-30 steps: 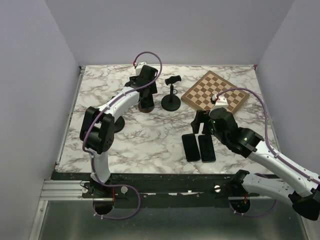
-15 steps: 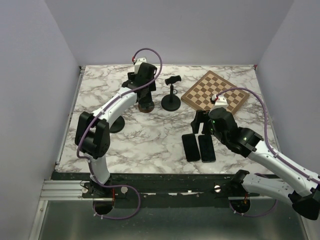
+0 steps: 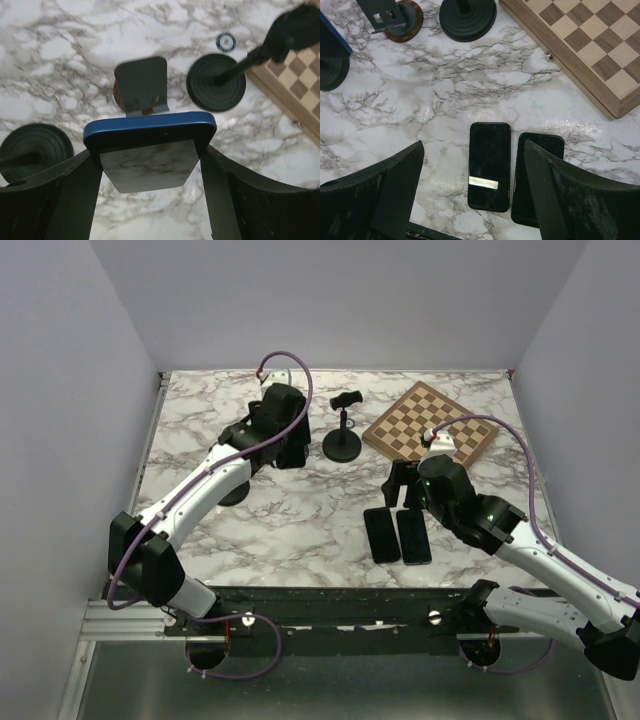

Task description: Remove the phone from the phone stand

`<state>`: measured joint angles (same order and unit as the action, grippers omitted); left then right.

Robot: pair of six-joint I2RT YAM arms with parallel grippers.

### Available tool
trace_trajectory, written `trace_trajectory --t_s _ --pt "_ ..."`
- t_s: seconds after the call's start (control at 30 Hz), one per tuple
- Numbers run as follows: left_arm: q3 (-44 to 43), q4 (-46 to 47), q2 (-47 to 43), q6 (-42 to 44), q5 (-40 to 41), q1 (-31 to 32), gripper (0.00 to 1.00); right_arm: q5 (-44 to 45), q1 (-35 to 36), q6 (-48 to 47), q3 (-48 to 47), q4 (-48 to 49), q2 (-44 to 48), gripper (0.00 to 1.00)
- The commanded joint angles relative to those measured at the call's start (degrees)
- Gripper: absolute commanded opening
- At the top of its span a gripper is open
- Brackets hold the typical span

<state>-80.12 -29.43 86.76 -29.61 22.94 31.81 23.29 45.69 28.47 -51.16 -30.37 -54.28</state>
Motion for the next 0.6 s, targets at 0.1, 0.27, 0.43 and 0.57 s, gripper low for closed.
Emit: trace_trajectory --t_s 0.1,0.27,0.43,0.57 --pt "9.4 -9.4 -8.5 -7.5 -9.7 7.3 0.0 0.0 0.3 0.3 -1.8 -1.4 0.5 0.88" --pt "8.3 -15.8 -5.5 -18.6 -14.5 14.0 0.0 -0.1 0.4 0.6 -1.8 -1.4 1.1 0.88" --pt "0.2 -25.0 4.8 -32.1 -14.2 20.2 0.0 -0.1 0.3 1.0 -2.1 -2.2 1.6 0.88" --pt "-1.1 -22.4 10.3 -38.7 -18.9 22.4 0.0 0.0 0.4 1.2 -1.7 -2.7 2.5 0.88"
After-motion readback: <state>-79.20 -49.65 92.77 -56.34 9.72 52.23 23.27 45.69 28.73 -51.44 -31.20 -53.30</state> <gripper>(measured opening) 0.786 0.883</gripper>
